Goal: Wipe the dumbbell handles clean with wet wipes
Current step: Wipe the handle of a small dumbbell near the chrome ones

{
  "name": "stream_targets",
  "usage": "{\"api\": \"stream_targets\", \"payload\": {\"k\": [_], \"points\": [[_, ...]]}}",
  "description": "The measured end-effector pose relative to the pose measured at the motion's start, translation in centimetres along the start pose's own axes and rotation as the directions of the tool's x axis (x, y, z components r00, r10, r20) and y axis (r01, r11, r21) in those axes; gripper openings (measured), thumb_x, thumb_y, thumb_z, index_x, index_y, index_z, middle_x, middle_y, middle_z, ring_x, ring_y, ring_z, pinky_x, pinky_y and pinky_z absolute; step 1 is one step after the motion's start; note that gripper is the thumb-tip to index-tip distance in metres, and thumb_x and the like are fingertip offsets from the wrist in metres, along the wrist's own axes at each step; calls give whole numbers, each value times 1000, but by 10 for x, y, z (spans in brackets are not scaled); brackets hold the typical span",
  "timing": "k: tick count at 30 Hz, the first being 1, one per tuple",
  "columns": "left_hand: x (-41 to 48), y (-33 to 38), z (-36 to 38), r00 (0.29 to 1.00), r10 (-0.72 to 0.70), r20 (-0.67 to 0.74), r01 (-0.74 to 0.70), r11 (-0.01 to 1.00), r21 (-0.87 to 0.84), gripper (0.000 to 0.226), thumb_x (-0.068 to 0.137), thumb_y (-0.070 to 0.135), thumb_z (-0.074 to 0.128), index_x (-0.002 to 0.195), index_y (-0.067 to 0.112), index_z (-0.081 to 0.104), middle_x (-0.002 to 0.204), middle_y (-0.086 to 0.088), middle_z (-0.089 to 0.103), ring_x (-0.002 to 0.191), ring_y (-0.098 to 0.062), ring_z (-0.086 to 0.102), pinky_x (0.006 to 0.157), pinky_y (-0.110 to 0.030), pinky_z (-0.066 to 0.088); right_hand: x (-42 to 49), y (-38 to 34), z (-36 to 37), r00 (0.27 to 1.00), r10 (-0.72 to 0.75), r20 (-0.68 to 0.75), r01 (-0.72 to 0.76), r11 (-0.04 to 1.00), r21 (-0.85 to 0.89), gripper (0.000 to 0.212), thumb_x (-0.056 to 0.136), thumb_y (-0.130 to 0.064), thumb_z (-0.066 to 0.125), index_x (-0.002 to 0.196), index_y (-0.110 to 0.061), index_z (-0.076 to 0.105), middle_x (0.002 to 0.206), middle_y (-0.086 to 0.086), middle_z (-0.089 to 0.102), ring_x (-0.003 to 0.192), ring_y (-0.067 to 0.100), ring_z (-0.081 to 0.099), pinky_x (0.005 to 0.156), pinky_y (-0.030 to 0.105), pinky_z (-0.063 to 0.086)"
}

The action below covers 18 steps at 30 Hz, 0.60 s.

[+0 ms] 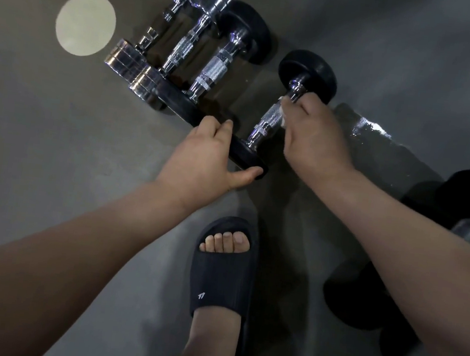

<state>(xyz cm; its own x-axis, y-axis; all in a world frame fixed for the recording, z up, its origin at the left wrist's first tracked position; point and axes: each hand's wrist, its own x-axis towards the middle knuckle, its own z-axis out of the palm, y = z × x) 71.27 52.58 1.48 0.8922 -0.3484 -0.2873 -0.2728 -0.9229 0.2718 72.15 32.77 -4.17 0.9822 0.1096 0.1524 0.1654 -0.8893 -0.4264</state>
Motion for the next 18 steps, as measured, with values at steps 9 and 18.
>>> {"api": "stream_targets", "payload": {"k": [9, 18], "points": [[-4, 5, 3, 999, -14, -30, 13, 1000, -16, 104, 80, 70, 62, 154, 3, 33, 128, -8, 44, 120, -25, 51, 104, -31, 46, 21, 8, -2, 993, 107, -49, -113, 985, -128, 23, 91, -1, 52, 110, 0, 65, 102, 24, 58, 79, 42, 58, 63, 34, 31], [-5, 8, 1, 1000, -15, -10, 15, 1000, -13, 103, 80, 70, 62, 153, 2, 34, 127, -8, 44, 121, -25, 49, 106, -34, 45, -8, -1, -4, 981, -178, 76, 174, 983, 63, 28, 88, 1, 56, 113, -1, 69, 99, 17, 60, 86, 34, 58, 75, 34, 44]]}}
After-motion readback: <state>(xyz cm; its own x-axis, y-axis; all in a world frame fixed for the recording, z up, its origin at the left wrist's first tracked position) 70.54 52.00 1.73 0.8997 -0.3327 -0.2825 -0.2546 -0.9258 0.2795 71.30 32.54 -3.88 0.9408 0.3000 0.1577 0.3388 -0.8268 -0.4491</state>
